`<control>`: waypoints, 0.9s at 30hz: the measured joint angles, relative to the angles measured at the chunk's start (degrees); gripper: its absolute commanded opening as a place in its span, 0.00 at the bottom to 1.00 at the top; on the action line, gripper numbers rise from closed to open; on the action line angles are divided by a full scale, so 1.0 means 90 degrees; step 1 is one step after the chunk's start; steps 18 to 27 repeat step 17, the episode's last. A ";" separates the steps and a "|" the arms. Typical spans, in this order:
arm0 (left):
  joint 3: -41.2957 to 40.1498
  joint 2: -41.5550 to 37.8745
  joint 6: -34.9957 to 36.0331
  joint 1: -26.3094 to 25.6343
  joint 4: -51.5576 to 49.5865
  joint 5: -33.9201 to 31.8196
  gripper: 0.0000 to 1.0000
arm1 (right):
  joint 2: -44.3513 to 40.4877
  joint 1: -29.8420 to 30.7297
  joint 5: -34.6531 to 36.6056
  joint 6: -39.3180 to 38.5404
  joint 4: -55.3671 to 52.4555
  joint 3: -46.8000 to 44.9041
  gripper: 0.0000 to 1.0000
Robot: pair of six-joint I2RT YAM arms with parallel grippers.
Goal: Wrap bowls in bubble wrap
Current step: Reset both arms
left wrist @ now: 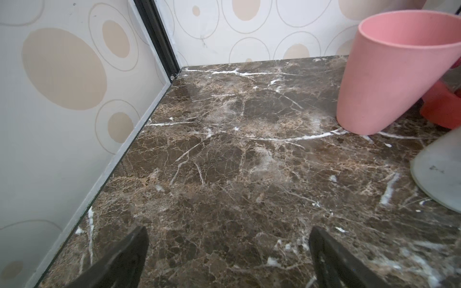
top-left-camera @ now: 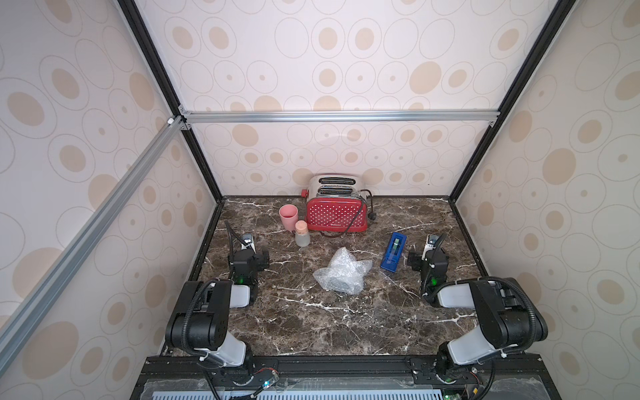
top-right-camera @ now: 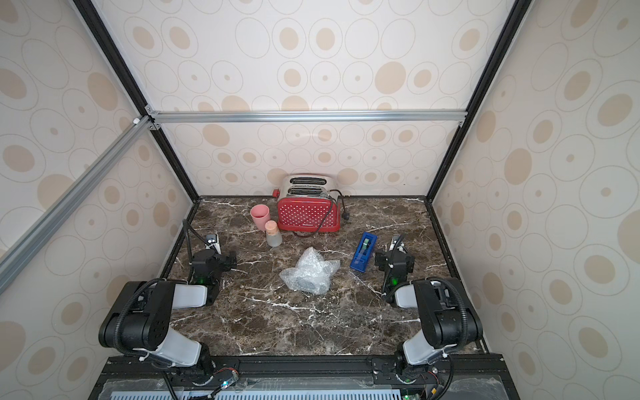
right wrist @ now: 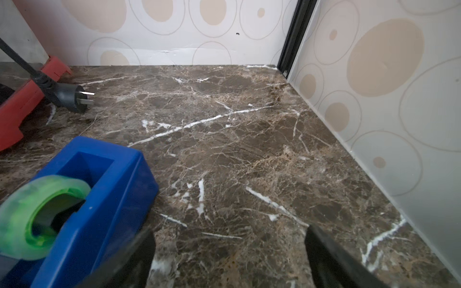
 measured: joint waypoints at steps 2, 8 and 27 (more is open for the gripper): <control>0.0000 0.0000 0.0000 0.0000 0.0000 0.0017 0.99 | -0.0007 -0.0015 -0.0058 0.0007 -0.0068 0.0010 0.99; 0.0000 0.0000 0.0000 0.0000 0.0000 0.0066 0.99 | -0.0022 -0.0015 -0.0134 0.0007 -0.0219 0.0029 1.00; 0.0117 0.0005 -0.0073 0.0138 -0.0136 0.0250 0.99 | -0.0022 -0.0015 -0.0153 0.0007 -0.0299 0.0032 1.00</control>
